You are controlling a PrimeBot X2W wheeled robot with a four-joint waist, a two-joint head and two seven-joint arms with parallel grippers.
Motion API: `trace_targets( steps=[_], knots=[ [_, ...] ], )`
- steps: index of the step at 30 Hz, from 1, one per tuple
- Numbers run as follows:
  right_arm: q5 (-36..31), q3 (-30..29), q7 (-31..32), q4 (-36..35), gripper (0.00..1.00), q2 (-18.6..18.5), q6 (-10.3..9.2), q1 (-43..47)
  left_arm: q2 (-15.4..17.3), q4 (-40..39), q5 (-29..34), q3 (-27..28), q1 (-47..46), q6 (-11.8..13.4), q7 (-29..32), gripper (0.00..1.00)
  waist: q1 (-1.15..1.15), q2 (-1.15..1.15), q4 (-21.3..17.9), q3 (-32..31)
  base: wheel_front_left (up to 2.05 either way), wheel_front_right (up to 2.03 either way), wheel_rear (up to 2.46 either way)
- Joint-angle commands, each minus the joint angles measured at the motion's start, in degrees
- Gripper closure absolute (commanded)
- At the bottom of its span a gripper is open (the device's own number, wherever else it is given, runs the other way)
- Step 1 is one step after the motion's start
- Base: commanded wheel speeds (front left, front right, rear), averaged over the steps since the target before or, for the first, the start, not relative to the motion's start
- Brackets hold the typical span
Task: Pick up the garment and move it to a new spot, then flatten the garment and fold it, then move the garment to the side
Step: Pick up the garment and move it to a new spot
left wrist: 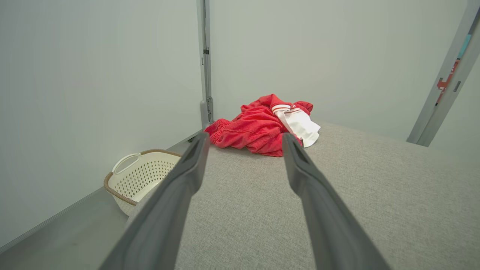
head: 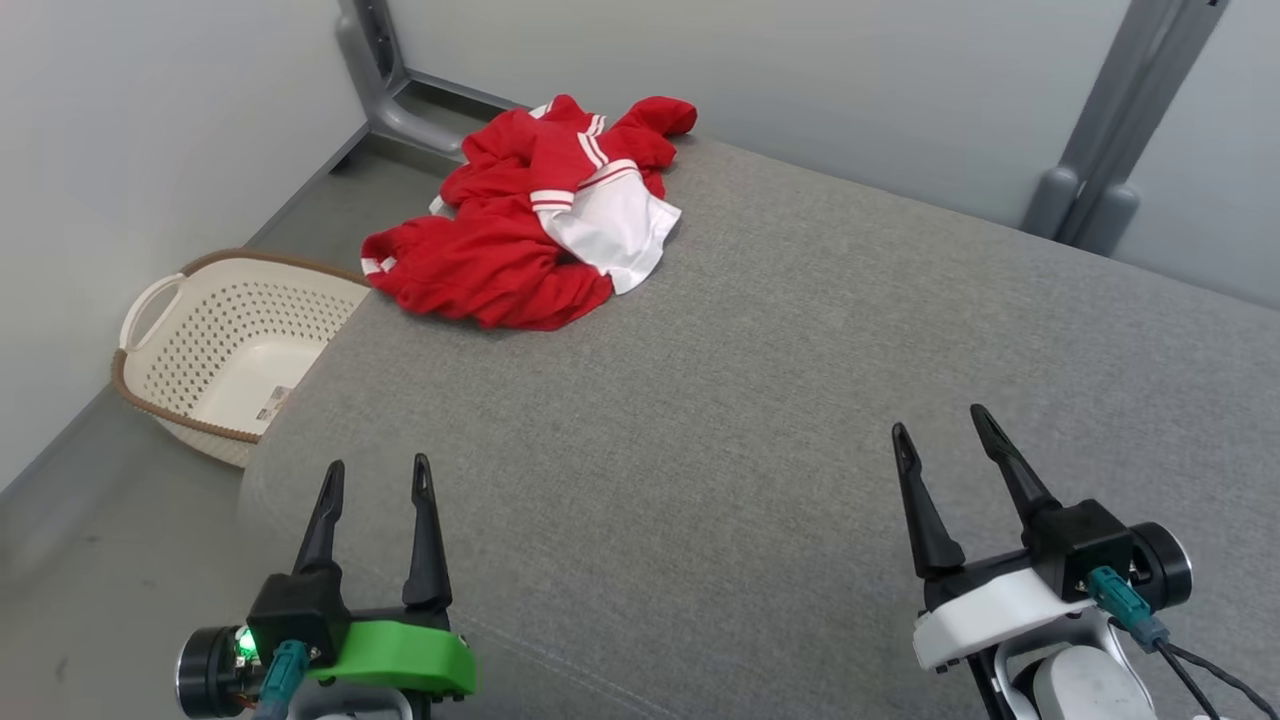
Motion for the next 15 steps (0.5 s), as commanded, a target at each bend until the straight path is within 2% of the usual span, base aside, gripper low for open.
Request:
trace_targets(
  steps=[1, 10, 15],
  knots=[
    [-0.24, 0.52, -0.18, 0.44, 0.00, -0.27, -0.06, -0.64, 0.19, -0.49, -0.11, 0.38, 0.76, 0.28, 0.04, 0.00, 0.00, 0.00, 1.40, 1.09, 0.00, 0.00, 0.00],
    [-0.13, 1.46, -0.18, 0.79, 0.00, -0.26, -0.06, -0.74, 0.20, -1.60, -0.24, 0.94, 1.96, 0.58, 0.04, 0.00, 0.00, 0.00, 1.28, 0.81, 0.00, 0.00, 0.00],
    [-0.24, 0.20, -0.18, 0.14, 0.00, -0.25, -0.06, 0.61, 1.05, -0.93, 0.38, 2.79, 1.02, -0.78, 0.04, 0.00, 0.00, 0.00, 1.43, 0.77, 0.00, 0.00, 0.00]
  ],
)
